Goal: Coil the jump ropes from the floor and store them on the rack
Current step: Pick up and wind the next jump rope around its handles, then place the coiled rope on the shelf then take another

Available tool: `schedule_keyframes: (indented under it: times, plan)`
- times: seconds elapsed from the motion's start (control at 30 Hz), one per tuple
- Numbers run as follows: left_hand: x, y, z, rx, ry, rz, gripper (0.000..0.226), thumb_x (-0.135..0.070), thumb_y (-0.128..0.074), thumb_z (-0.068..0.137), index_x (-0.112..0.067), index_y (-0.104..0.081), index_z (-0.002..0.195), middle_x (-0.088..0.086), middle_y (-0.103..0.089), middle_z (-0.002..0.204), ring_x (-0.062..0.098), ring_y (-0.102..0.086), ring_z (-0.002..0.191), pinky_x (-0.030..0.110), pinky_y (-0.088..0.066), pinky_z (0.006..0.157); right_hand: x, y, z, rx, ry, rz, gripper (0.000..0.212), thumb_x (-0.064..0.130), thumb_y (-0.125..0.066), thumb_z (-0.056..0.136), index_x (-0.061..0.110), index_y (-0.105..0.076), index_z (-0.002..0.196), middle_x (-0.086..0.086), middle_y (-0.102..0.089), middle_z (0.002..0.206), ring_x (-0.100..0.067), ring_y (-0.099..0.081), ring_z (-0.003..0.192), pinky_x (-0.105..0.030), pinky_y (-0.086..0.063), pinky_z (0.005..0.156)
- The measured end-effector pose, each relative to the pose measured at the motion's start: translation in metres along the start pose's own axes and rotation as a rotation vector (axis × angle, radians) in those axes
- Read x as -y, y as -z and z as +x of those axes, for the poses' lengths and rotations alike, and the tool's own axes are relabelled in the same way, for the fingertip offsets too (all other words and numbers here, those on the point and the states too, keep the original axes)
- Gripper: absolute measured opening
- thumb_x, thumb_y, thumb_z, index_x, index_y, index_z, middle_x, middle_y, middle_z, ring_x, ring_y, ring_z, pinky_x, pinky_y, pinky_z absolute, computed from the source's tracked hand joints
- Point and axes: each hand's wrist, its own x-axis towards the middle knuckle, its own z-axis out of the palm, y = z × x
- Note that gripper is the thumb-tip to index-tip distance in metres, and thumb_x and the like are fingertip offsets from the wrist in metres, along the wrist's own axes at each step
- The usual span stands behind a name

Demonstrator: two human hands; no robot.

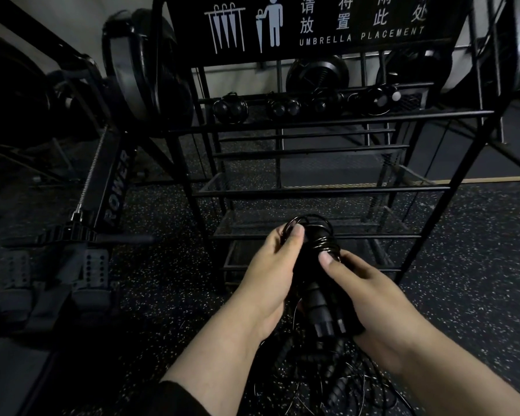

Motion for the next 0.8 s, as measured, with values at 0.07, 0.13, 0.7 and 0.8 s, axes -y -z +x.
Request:
schedule_keyframes:
  times: [0.07, 0.13, 0.7, 0.8]
  plan:
    - [-0.001, -0.002, 0.003, -0.085, -0.010, 0.006, 0.036, -0.053, -0.056, 0.099, -0.029, -0.067, 0.122, 0.000, -0.076, 0.115, 0.018, -0.071, 0.112, 0.044, -0.052, 0.106, 0.003, -0.002, -0.003, 0.053, -0.009, -0.002, 0.029, 0.030, -0.069, 0.091, 0.027, -0.066, 0.119, -0.008, -0.077, 0.113, -0.027, -0.075, 0.104, -0.046, -0.059, 0.089]
    - [-0.004, -0.002, 0.004, -0.159, -0.028, 0.010, 0.038, -0.057, -0.050, 0.100, -0.030, -0.071, 0.114, -0.003, -0.078, 0.108, 0.015, -0.073, 0.103, 0.040, -0.057, 0.097, 0.006, -0.002, -0.006, 0.116, -0.024, -0.008, 0.024, 0.021, -0.067, 0.092, 0.032, -0.071, 0.113, -0.007, -0.077, 0.112, -0.025, -0.074, 0.104, -0.041, -0.060, 0.086]
    - [-0.030, -0.032, -0.003, -0.198, 0.016, -0.011, 0.041, -0.066, -0.046, 0.097, -0.035, -0.071, 0.107, -0.003, -0.078, 0.105, 0.019, -0.072, 0.104, 0.047, -0.054, 0.102, 0.024, 0.011, -0.011, 0.032, 0.094, -0.080, 0.048, 0.005, -0.080, 0.076, 0.023, -0.066, 0.119, -0.009, -0.079, 0.104, -0.015, -0.076, 0.092, -0.019, -0.058, 0.076]
    - [-0.041, -0.047, -0.005, -0.136, 0.026, 0.029, 0.045, -0.070, -0.043, 0.095, -0.037, -0.071, 0.108, -0.004, -0.077, 0.108, 0.017, -0.071, 0.106, 0.044, -0.054, 0.101, 0.035, 0.019, -0.015, 0.000, 0.114, -0.058, 0.049, -0.004, -0.081, 0.075, 0.022, -0.066, 0.114, -0.005, -0.080, 0.095, -0.011, -0.076, 0.082, -0.015, -0.056, 0.063]
